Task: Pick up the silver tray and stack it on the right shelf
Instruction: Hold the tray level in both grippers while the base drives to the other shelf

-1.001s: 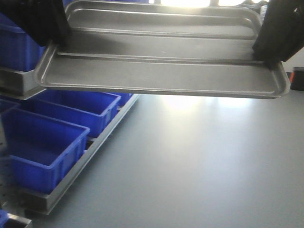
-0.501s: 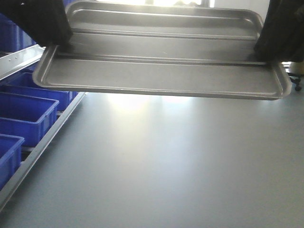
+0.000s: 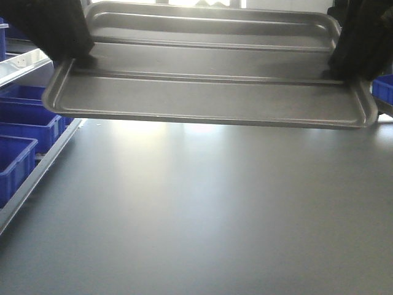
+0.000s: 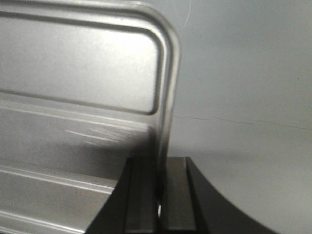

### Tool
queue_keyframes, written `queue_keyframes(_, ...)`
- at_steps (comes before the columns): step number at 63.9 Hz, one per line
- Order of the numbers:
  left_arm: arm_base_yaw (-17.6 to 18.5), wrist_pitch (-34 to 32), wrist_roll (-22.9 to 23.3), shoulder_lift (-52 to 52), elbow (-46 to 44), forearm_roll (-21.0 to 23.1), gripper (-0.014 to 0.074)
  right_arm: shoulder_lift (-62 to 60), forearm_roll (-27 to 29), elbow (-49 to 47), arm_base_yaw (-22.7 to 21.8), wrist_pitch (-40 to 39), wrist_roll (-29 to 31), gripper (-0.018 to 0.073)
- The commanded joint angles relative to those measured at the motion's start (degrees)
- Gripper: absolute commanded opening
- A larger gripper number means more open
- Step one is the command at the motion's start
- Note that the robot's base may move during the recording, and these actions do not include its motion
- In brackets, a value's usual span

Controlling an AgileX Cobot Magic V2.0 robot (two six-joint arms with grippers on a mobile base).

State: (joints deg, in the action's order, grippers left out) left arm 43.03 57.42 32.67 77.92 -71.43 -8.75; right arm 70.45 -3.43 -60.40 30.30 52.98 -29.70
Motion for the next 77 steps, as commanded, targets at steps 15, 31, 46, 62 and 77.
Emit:
queue_keyframes(15,0.03,0.67,-0.38,-1.86,-1.85,-3.48,-0.0094,-1.6,-3.93,-1.89,-0.38,-0.08,0.92,0.0056)
queue_keyframes(31,0.03,0.67,-0.38,-1.86,-1.85,-3.38,-0.0093,-1.6,-3.93,-1.89,-0.38,-0.08,0.92,0.0056)
queue_keyframes(46,0.03,0.67,-0.38,-1.86,-1.85,-3.35,-0.0094,-1.6,-3.93,-1.89,-0.38,-0.08,0.92,0.0056)
queue_keyframes(62,0.03,0.67,-0.38,-1.86,-1.85,-3.39,-0.0094,-1.6,-3.93,-1.89,-0.38,-0.1,0.92,0.0056)
queue_keyframes(77,0.03,0.67,-0.38,-1.84,-1.85,-3.29,-0.0094,-1.54,-3.93,-1.89,-0.43,-0.11,0.92,0.0056)
